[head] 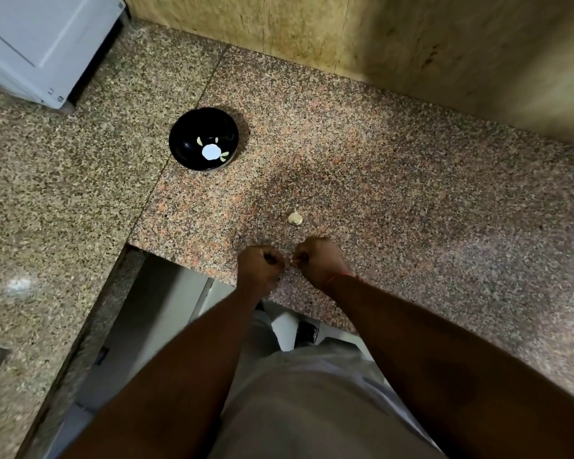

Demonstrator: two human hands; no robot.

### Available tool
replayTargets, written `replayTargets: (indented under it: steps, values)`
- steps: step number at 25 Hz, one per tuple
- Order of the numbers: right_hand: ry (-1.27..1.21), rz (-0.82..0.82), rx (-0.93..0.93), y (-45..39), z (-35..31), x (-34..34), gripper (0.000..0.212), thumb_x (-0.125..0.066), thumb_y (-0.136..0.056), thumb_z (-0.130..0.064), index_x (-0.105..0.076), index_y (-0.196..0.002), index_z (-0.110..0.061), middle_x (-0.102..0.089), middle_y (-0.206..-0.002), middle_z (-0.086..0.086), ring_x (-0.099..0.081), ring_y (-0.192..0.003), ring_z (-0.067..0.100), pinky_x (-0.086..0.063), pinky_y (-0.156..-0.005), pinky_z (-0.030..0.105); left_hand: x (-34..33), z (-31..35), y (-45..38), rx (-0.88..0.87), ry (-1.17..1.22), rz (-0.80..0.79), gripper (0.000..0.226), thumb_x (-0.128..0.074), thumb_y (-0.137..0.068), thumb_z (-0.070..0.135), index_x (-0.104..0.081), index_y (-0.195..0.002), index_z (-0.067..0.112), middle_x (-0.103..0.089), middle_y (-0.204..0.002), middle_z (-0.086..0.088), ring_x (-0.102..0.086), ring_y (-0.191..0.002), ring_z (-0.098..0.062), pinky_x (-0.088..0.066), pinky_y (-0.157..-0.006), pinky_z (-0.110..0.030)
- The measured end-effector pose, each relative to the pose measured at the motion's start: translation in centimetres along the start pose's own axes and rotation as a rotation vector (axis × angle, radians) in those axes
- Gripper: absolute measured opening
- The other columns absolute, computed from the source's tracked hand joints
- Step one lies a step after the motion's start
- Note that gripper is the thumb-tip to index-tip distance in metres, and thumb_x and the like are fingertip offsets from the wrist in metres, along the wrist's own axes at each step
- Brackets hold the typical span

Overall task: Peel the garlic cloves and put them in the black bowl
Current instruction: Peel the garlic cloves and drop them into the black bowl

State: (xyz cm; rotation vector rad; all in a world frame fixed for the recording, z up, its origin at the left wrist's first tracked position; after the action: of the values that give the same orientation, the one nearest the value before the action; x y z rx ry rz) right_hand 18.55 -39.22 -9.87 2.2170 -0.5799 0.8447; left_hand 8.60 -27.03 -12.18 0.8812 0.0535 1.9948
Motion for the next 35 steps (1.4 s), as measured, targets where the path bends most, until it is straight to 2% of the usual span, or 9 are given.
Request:
replayTargets:
  steps: [3,12,18,21,26,28,30,32,35]
  values:
    - [-0.005,-0.016,-0.006,-0.5,-0.1,0.1,0.031,-0.062,-0.088,-0.002,-0.065,-0.07,-0.027,-0.065,-0.078,-0.004,-0.061,-0.072,0.012,-0.043,-0.065,0.023,-0.2,-0.2,-0.4,0.021,-0.024,-0.027,0.015,-0.086,-0.078,0.014,-0.075,-0.068,0.015,-0.068,-0.062,0.007,-0.061,-0.054,0.005,-0.044,-0.054,-0.007]
    - [-0.033,-0.019,-0.016,-1.2,0.2,-0.2,0.038,-0.063,-0.083,0.004,-0.062,-0.066,-0.03,-0.06,-0.071,-0.01,-0.057,-0.066,0.005,-0.034,-0.055,0.011,-0.5,-0.7,-0.9,0.016,-0.05,-0.012,0.027,-0.088,-0.074,0.014,-0.068,-0.06,0.025,-0.07,-0.063,0.006,-0.066,-0.06,-0.011,-0.051,-0.062,-0.018]
    - [-0.031,0.007,0.044,-0.8,-0.2,0.1,0.023,-0.064,-0.085,0.003,-0.073,-0.076,-0.016,-0.07,-0.08,-0.001,-0.064,-0.076,0.015,-0.056,-0.072,0.03,-0.5,-0.6,-0.6,0.004,-0.009,-0.006,0.027,-0.087,-0.076,0.011,-0.068,-0.062,0.026,-0.069,-0.064,0.008,-0.063,-0.059,-0.006,-0.05,-0.064,-0.018]
    - [-0.083,0.034,0.051,-0.5,0.3,0.2,0.017,-0.066,-0.088,-0.004,-0.072,-0.076,-0.015,-0.07,-0.082,0.0,-0.065,-0.079,0.018,-0.054,-0.073,0.033,-0.4,-0.9,0.2,0.028,0.136,-0.035,0.008,-0.081,-0.084,0.012,-0.079,-0.079,0.019,-0.075,-0.072,0.0,-0.07,-0.063,-0.02,-0.059,-0.064,-0.035]
    - [-0.382,-0.003,-0.088,0.0,2.0,-0.6,0.015,-0.076,-0.086,-0.003,-0.074,-0.081,-0.016,-0.075,-0.077,0.0,-0.073,-0.072,0.018,-0.063,-0.07,0.035,-0.3,-0.8,0.8,0.028,0.208,-0.01,0.021,-0.08,-0.085,0.011,-0.079,-0.08,0.031,-0.076,-0.073,-0.004,-0.068,-0.061,-0.03,-0.057,-0.062,-0.049]
    - [-0.523,-0.007,-0.127,0.1,2.4,-0.9,0.015,-0.08,-0.083,0.001,-0.076,-0.082,-0.013,-0.076,-0.077,0.004,-0.074,-0.067,0.019,-0.064,-0.068,0.035,-0.3,-0.8,0.8,0.017,0.168,0.005,0.014,-0.08,-0.084,0.017,-0.079,-0.081,0.031,-0.076,-0.072,0.0,-0.071,-0.066,-0.034,-0.059,-0.063,-0.047]
    - [-0.628,-0.02,-0.165,0.2,2.8,-1.3,0.014,-0.08,-0.082,0.002,-0.077,-0.081,-0.012,-0.076,-0.074,0.006,-0.072,-0.064,0.019,-0.062,-0.066,0.035,-0.3,0.0,0.8,-0.029,0.102,0.005,0.008,-0.079,-0.084,0.019,-0.078,-0.081,0.026,-0.074,-0.07,0.003,-0.07,-0.065,-0.024,-0.059,-0.063,-0.037]
    - [-0.683,-0.04,-0.195,0.2,3.2,-1.5,0.012,-0.079,-0.086,-0.002,-0.077,-0.083,-0.014,-0.076,-0.072,0.005,-0.071,-0.064,0.016,-0.06,-0.065,0.032,-0.2,1.7,1.0,-0.155,-0.015,-0.01,0.017,-0.076,-0.086,0.016,-0.073,-0.075,0.027,-0.068,-0.065,0.008,-0.06,-0.056,-0.005,-0.049,-0.056,-0.022]
    - [-0.775,-0.081,-0.234,0.3,3.3,-1.7,0.008,-0.072,-0.091,0.0,-0.077,-0.093,-0.006,-0.075,-0.075,0.008,-0.069,-0.065,0.015,-0.057,-0.062,0.027,0.0,4.3,1.4,-0.344,-0.168,-0.033,0.025,-0.07,-0.09,0.008,-0.063,-0.067,0.016,-0.055,-0.06,0.004,-0.044,-0.051,-0.002,-0.027,-0.051,-0.021]
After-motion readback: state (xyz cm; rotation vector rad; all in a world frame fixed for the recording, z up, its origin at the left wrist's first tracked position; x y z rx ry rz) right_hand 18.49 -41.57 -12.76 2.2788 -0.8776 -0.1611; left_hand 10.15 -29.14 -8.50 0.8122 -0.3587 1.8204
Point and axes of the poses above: each hand's wrist, its own y-axis away from the middle knuckle, its own x-axis out of the back of the hand, z = x × y, the point moved 9 cm from there along -y, towards the middle knuckle
